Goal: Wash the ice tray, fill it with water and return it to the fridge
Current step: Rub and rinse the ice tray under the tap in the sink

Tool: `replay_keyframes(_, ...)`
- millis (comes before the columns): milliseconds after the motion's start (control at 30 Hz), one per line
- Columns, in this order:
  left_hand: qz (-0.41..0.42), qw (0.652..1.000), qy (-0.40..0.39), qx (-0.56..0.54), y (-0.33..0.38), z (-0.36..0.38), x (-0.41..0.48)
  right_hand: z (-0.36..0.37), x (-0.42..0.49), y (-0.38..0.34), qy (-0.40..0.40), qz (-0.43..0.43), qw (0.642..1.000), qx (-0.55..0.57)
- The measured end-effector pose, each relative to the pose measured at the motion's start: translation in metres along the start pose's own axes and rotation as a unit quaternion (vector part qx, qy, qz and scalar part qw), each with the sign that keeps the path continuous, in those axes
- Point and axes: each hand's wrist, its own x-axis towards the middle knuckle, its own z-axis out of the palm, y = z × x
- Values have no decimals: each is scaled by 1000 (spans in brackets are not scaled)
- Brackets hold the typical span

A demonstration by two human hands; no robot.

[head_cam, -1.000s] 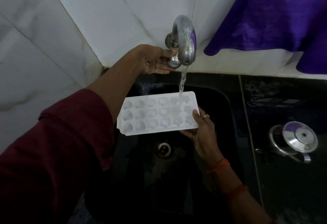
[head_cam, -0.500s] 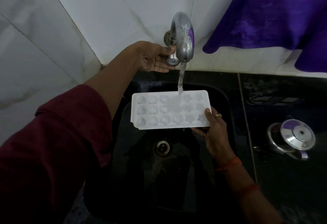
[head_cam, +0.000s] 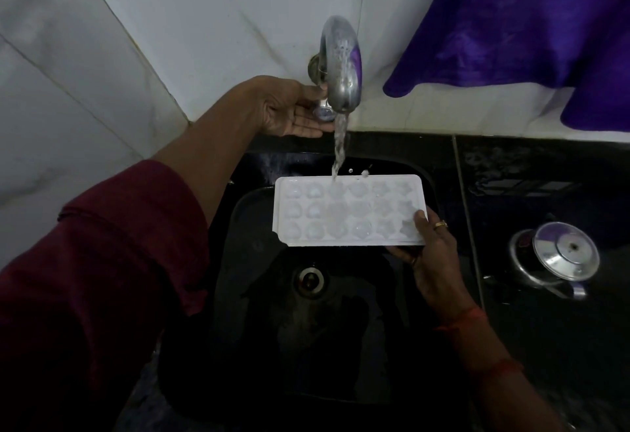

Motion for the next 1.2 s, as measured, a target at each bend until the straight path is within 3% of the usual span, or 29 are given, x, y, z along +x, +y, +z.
replay_keyframes(833,28,998,48,7,-1,17,-12,-22,-8,-4,24,10,1000,12)
replay_keyframes(1200,98,981,157,53,-18,26,-17,-25,-16,-7,7,13,1000,23)
